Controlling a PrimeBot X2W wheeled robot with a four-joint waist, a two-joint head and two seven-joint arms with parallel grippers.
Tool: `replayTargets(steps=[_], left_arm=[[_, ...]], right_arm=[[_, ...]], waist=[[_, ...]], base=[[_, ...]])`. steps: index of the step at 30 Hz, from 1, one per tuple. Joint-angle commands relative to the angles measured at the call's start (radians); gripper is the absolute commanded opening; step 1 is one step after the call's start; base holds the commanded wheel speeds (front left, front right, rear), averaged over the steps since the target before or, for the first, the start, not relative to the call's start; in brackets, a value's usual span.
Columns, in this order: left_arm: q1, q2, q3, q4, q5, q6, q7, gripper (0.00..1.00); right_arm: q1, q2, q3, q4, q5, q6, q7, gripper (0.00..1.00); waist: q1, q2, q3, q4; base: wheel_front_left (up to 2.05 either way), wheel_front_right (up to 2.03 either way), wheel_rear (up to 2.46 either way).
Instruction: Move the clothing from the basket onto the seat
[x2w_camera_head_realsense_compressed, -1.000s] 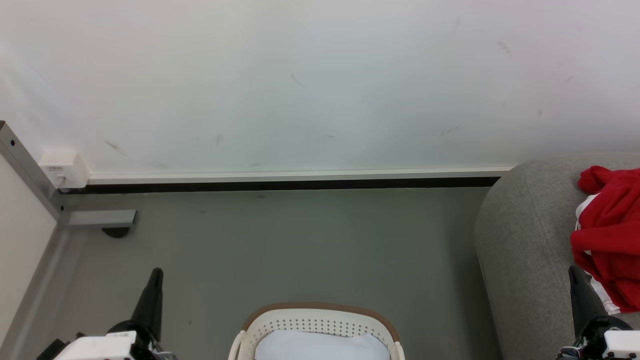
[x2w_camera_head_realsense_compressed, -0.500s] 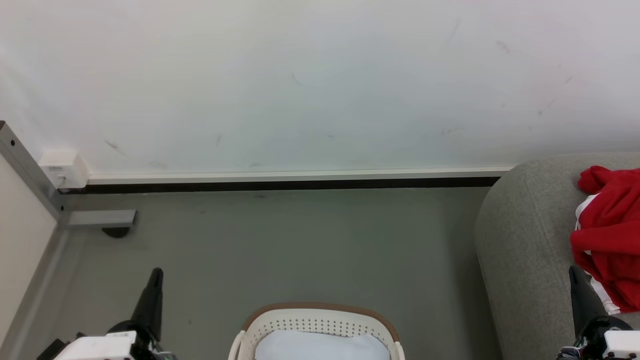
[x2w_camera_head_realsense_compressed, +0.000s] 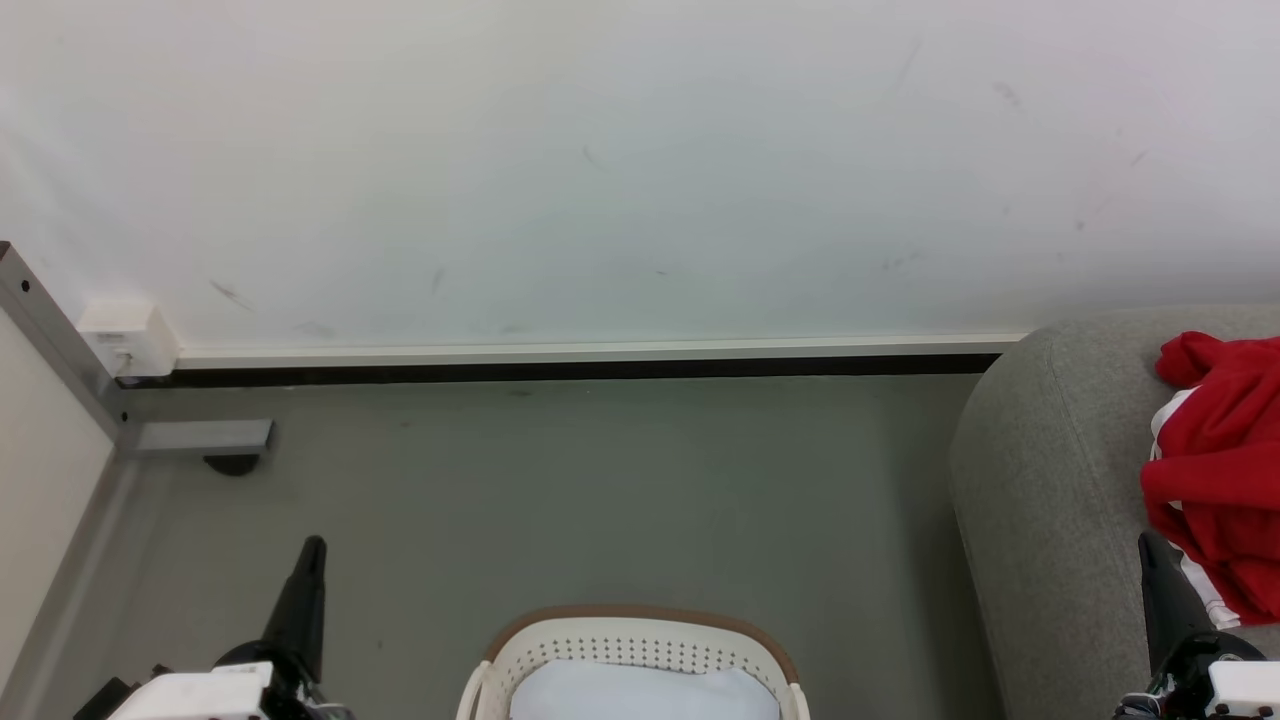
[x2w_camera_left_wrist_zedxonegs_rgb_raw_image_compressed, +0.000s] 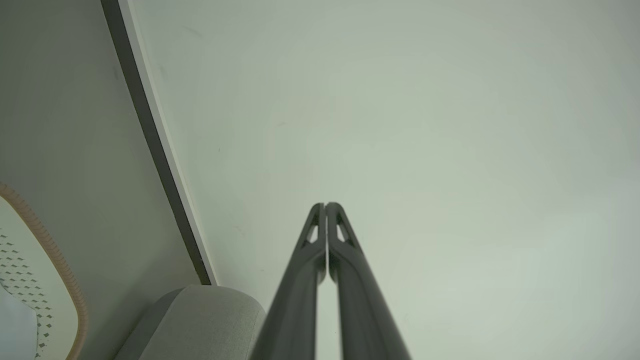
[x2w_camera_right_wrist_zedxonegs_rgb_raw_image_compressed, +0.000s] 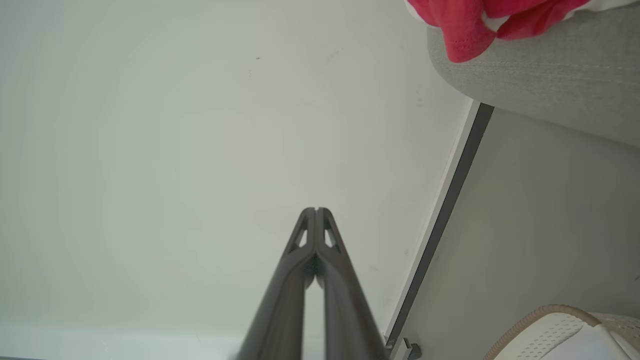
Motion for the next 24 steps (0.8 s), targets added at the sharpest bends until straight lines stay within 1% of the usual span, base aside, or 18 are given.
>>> replayTargets(steps=[1,24], left_arm=[[-0.009,0.002,0.002,0.0,-0.014,-0.004,0.004,0.0],[-0.009,0.002,0.002,0.0,-0.014,-0.004,0.004,0.0]], right_arm=[[-0.012,0.001,-0.004,0.002,-0.004,-0.002,0.005,0.0],[-0.013,0.003,-0.006,0.002,-0.006,-0.002,0.006,0.0]], waist=[[0.0,0.0,0.0,0.0],[0.0,0.0,0.0,0.0]], base=[[0.0,0.0,0.0],[0.0,0.0,0.0]])
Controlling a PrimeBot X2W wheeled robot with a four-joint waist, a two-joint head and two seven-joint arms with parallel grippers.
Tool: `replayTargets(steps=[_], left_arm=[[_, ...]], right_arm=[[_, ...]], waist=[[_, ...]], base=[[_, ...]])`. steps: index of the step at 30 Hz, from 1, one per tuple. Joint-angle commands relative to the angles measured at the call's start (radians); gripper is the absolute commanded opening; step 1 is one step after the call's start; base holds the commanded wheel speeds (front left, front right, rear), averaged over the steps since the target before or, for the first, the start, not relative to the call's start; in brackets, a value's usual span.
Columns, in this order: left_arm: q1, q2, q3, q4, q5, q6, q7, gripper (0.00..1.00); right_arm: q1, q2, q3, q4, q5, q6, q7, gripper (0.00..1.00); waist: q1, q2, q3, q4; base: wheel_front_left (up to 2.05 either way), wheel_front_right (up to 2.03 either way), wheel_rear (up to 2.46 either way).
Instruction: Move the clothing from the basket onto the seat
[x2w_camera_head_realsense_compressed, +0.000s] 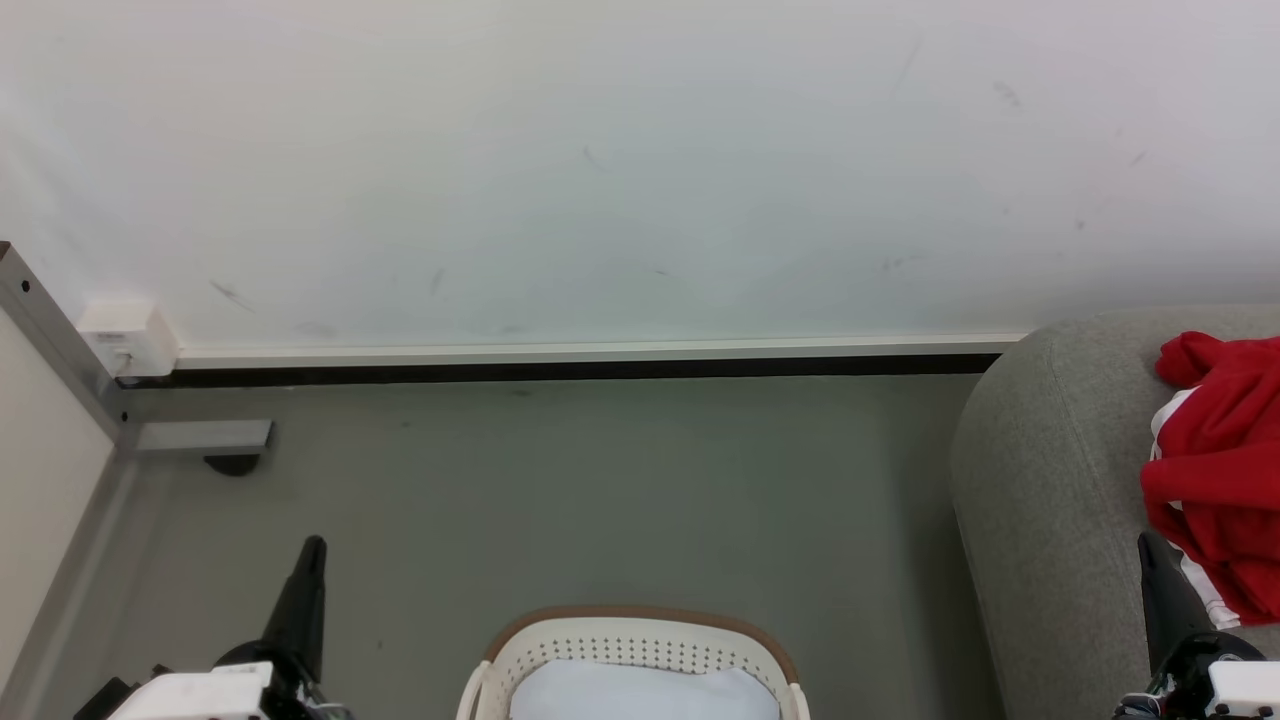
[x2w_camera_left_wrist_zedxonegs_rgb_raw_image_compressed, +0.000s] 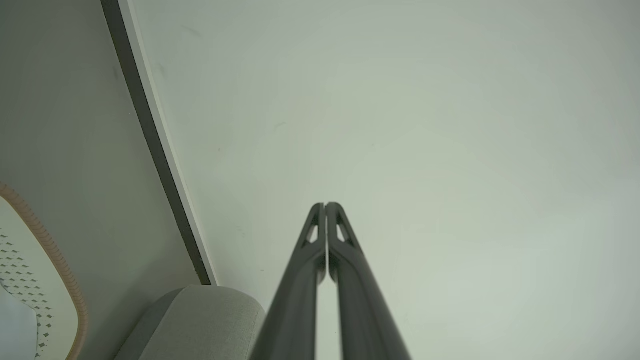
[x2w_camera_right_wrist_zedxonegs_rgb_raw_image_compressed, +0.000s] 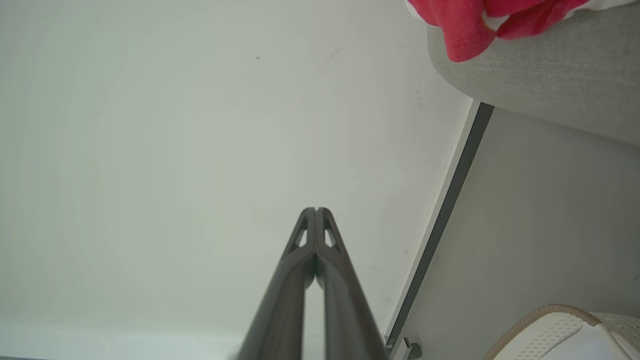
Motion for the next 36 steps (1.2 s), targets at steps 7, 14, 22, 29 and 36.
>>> replayTargets(steps=[7,14,22,29,36], left_arm=[[-0.009,0.002,0.002,0.0,-0.014,-0.004,0.004,0.0],[-0.009,0.002,0.002,0.0,-0.014,-0.004,0.004,0.0],[-0.009,0.002,0.002,0.0,-0.014,-0.004,0.004,0.0],[-0.009,0.002,0.002,0.0,-0.014,-0.004,0.004,0.0],[-0.009,0.002,0.002,0.0,-0.014,-0.004,0.004,0.0]], right_arm=[[-0.012,0.002,-0.005,0.002,-0.006,-0.002,0.003,0.0],[-0.013,0.002,-0.005,0.002,-0.006,-0.002,0.002,0.0],[-0.013,0.003,-0.006,0.002,-0.007,-0.002,0.003,0.0],[-0.013,0.003,-0.007,0.002,-0.008,-0.002,0.004,0.0],[-0.013,0.003,-0.007,0.002,-0.008,-0.002,0.004,0.0]], waist=[[0.0,0.0,0.0,0.0],[0.0,0.0,0.0,0.0],[0.0,0.0,0.0,0.0],[0.0,0.0,0.0,0.0],[0.0,0.0,0.0,0.0]], base=[[0.0,0.0,0.0],[0.0,0.0,0.0],[0.0,0.0,0.0],[0.0,0.0,0.0],[0.0,0.0,0.0]])
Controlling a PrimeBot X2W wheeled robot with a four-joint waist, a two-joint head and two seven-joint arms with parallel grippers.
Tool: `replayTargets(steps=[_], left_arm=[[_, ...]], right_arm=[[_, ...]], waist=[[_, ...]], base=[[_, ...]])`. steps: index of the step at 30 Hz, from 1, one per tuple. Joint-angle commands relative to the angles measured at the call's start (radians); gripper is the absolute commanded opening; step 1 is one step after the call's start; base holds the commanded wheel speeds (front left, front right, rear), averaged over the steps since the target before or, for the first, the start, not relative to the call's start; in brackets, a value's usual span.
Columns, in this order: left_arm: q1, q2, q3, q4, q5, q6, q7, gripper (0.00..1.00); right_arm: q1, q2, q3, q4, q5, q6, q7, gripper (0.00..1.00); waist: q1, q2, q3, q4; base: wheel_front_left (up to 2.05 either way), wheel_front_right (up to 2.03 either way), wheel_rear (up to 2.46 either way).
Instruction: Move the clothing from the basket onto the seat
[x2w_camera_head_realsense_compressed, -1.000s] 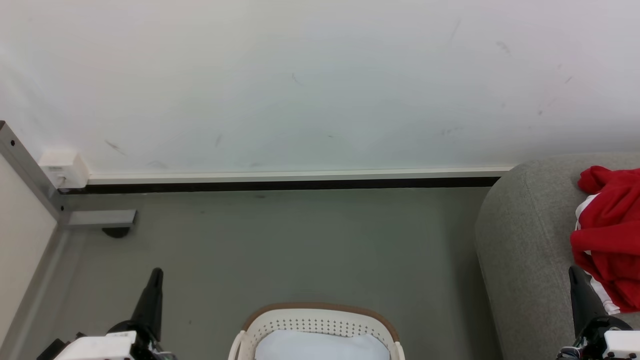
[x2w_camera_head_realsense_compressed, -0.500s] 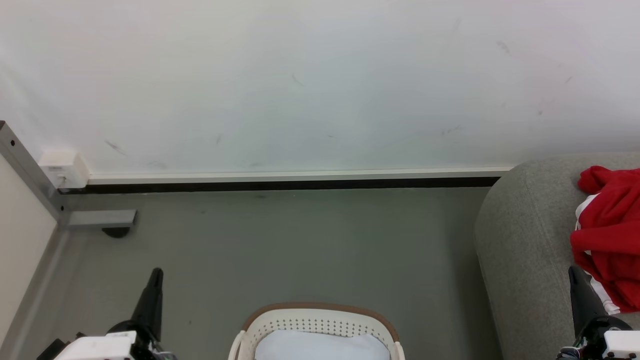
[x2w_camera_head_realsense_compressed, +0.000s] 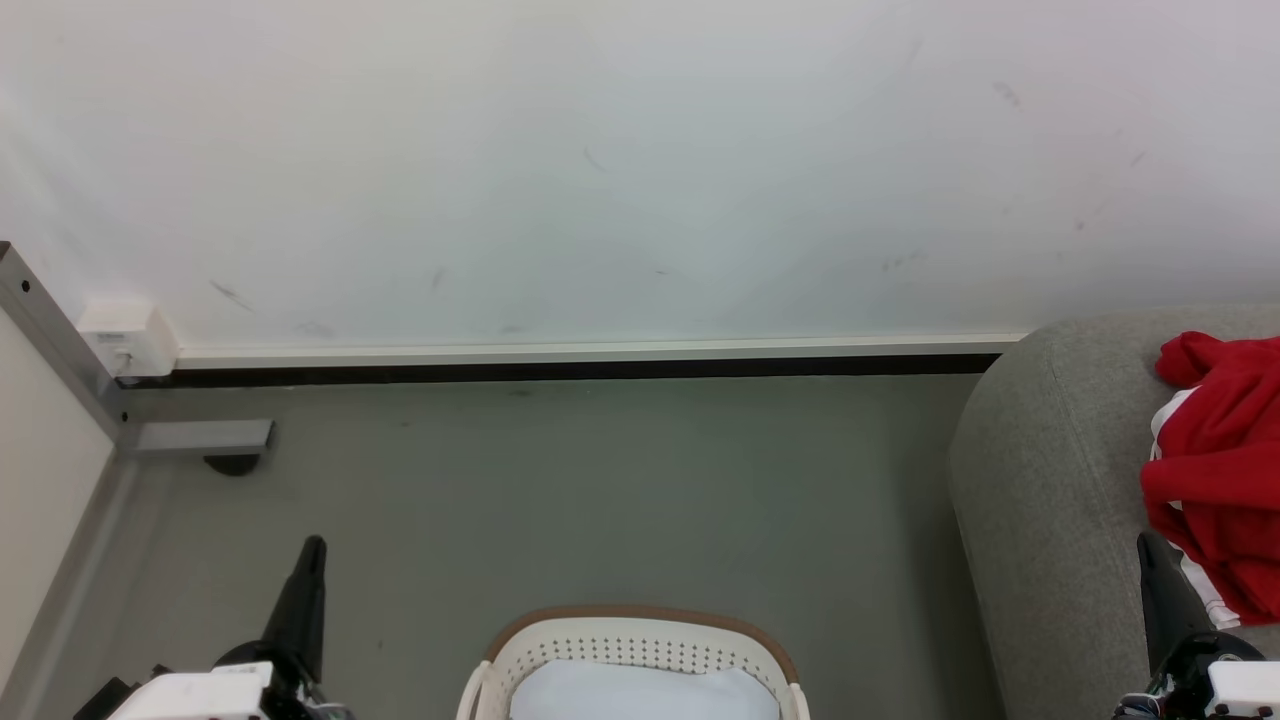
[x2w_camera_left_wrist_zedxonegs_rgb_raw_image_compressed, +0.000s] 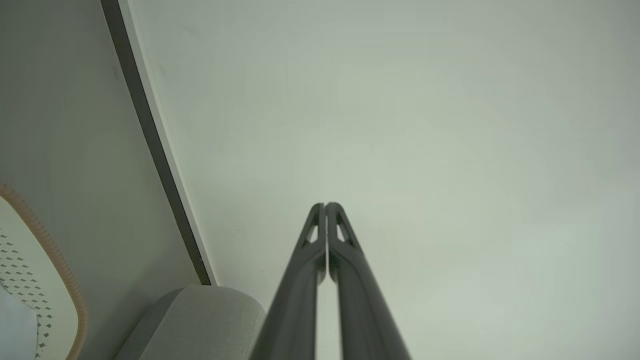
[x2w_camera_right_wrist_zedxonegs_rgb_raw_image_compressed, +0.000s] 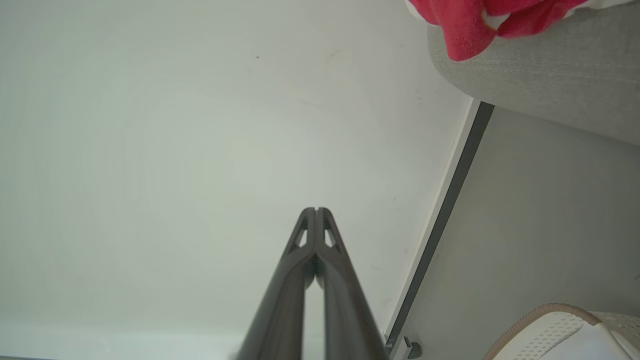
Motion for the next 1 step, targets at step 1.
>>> replayTargets(steps=[1], left_arm=[[-0.009,0.002,0.002,0.0,-0.014,-0.004,0.004,0.0]], right_arm=[[-0.013,0.001,-0.005,0.002,-0.006,-0.002,0.0,0.0]], waist=[[0.0,0.0,0.0,0.0]], base=[[0.0,0.0,0.0]])
